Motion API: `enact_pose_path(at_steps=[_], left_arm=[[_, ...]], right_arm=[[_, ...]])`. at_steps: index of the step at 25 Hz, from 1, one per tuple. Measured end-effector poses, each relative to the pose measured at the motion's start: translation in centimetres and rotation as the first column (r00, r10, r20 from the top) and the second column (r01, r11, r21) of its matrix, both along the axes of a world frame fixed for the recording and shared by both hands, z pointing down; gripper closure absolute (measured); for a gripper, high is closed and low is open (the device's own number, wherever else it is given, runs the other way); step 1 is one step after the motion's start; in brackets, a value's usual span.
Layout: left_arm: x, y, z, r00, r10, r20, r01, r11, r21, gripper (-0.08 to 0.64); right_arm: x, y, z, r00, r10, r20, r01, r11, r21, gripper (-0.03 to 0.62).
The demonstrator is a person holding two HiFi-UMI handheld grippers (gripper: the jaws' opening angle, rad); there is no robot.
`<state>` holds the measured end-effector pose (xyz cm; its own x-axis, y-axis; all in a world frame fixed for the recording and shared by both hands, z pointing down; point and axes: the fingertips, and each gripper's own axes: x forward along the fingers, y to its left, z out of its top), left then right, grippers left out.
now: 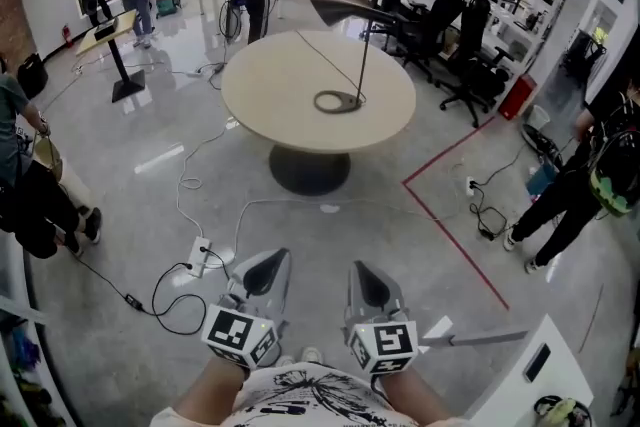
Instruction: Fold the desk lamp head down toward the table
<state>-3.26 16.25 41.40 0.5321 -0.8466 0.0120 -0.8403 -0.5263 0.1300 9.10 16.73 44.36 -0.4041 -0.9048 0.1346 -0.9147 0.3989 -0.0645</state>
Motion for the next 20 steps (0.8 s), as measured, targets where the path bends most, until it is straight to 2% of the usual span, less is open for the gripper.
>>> enact_pose_path(at_steps=[8, 14, 20], left_arm=[[0.7, -0.7, 0.3, 1.000, -0.008, 0.004, 0.008, 1.000, -0.017, 0.555], [1.6, -1.0, 0.9, 1.000, -0.018, -0.012, 0.018, 1.000, -0.017, 0.555], [1.8, -1.7, 1.6, 0.999, -0.044, 0.001, 0.044, 0.998, -0.039, 0.555]], right_arm=[[1.1, -0.9, -0.1, 1.000, 0.003, 0.017, -0.003, 1.000, -0.007, 0.584], [2.1, -1.4, -0.1, 1.000, -0.009, 0.006, 0.009, 1.000, 0.022, 0.584], [3.0, -2.3, 1.0, 1.000, -0.020, 0.008, 0.021, 1.000, -0.020, 0.583]])
